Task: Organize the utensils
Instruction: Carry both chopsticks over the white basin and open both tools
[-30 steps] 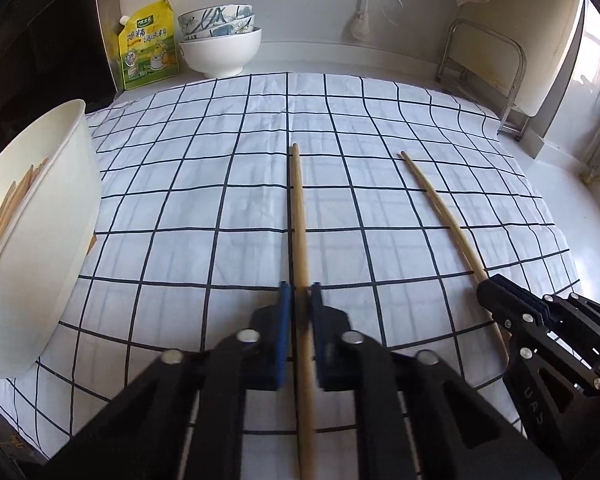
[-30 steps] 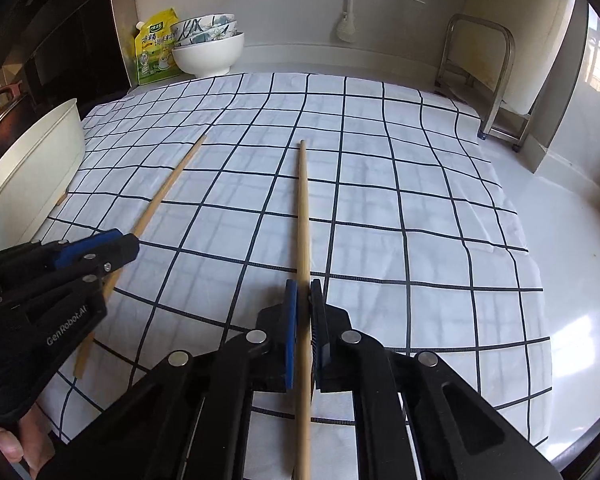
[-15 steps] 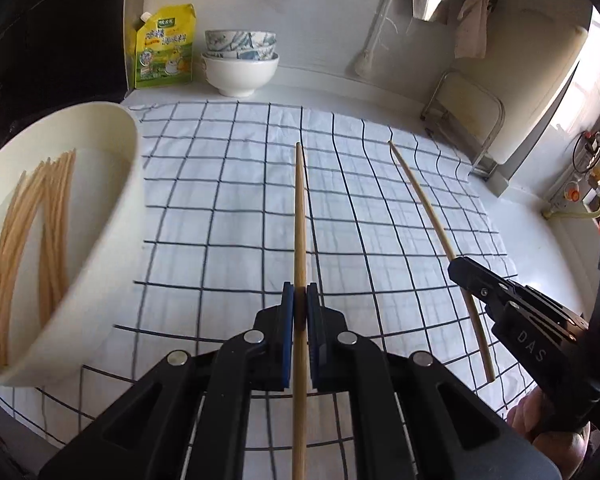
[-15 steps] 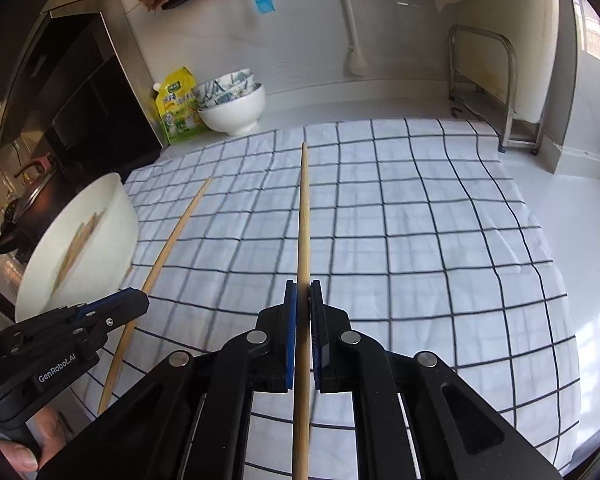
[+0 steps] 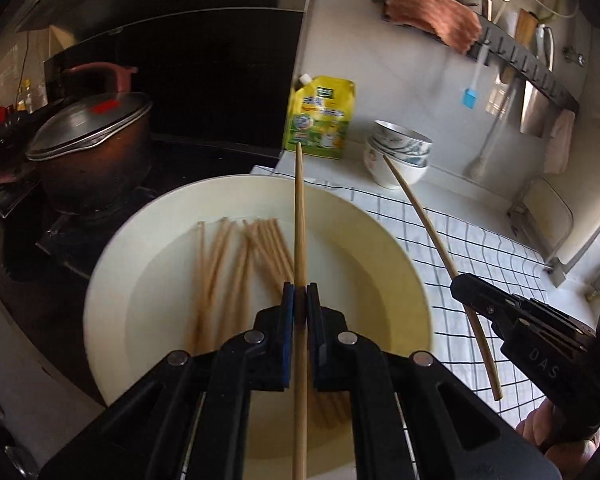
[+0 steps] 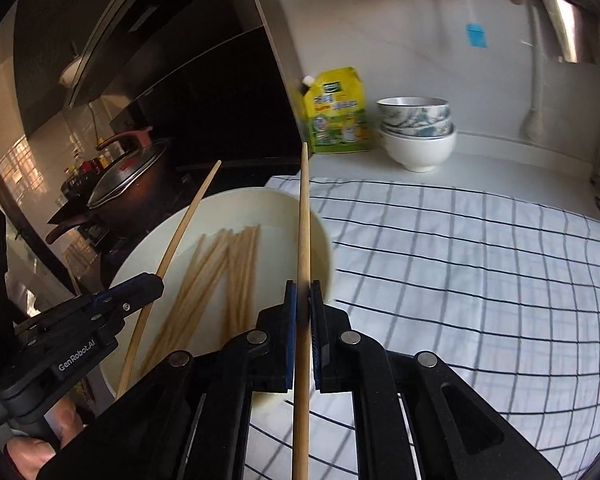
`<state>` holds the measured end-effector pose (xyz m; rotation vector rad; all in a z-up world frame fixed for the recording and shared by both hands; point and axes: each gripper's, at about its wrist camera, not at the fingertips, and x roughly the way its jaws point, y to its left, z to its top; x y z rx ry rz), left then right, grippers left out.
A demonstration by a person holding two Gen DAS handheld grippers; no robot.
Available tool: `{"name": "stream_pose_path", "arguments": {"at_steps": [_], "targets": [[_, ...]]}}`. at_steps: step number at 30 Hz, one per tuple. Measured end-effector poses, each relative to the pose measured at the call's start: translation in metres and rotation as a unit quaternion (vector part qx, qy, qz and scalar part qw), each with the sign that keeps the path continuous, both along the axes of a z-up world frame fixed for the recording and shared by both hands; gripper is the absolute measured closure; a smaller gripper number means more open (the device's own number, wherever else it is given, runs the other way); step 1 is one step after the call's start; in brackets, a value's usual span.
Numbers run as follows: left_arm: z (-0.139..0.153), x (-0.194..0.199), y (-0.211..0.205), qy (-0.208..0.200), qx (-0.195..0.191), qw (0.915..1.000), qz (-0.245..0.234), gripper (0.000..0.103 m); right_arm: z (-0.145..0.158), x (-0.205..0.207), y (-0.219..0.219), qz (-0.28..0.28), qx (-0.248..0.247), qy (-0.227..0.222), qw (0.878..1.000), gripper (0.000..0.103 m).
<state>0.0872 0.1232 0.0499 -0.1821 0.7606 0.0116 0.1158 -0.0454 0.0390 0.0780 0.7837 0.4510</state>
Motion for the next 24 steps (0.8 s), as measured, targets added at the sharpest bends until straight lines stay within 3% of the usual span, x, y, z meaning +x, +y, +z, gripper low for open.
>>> {"name": "stream_pose_path", "arguments": {"at_steps": [7,20,22,24], "targets": [[-0.016,0.008,0.043,0.017,-0.006,0.9994,0.030,0.096,-0.015,0.020,0.060,0.045,-0.014,0.028,0.998,0.097],[-0.038,0.024,0.056,0.042,-0.020,0.9985,0.030,0.095,-0.044,0.035,0.071,0.036,-0.037,0.069,0.996,0.096],[-0.039,0.025,0.056,0.046,-0.019,0.9983,0.031,0.090,-0.044,0.034,0.069,0.033,-0.038,0.069,0.996,0.096],[-0.039,0.023,0.057,0.045,-0.021,0.9982,0.034,0.067,-0.043,0.032,0.066,0.029,-0.038,0.064,0.997,0.092]]}}
